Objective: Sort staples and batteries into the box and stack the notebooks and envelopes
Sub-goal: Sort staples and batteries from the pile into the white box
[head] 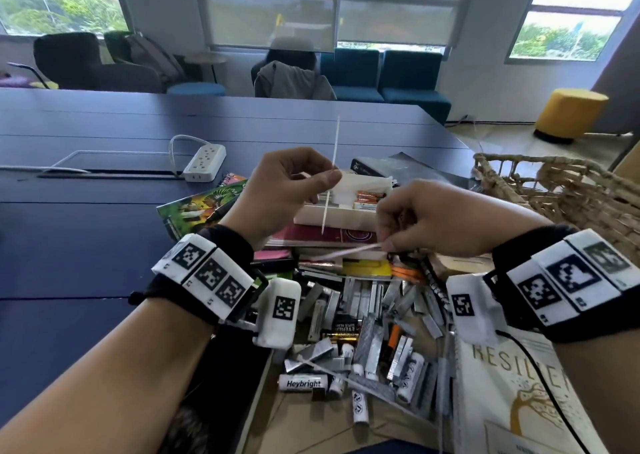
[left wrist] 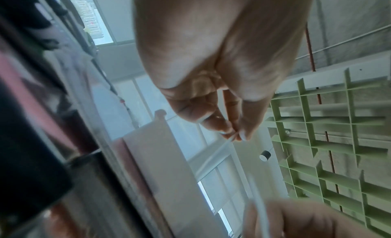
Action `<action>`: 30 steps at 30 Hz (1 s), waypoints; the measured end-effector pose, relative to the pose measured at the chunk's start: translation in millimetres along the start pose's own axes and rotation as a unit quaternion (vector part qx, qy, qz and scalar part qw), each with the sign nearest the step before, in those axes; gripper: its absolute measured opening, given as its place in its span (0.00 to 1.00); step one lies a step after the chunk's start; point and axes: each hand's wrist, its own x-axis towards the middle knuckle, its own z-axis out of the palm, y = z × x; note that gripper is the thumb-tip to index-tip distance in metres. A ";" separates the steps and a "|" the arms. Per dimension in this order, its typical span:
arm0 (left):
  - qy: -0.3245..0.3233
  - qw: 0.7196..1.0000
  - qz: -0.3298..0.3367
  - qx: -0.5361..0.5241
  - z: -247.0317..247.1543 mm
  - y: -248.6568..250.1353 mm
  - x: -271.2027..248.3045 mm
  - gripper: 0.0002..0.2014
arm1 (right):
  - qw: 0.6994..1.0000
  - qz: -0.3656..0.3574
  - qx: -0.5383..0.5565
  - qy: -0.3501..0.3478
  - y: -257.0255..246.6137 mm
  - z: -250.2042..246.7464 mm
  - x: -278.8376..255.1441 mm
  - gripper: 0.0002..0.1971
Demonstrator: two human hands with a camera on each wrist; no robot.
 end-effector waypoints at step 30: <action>-0.010 0.999 -0.028 0.033 -2.4 -35.5 32.1 0.06 | 0.825 0.009 0.443 0.350 28.0 26.4 79.5 0.45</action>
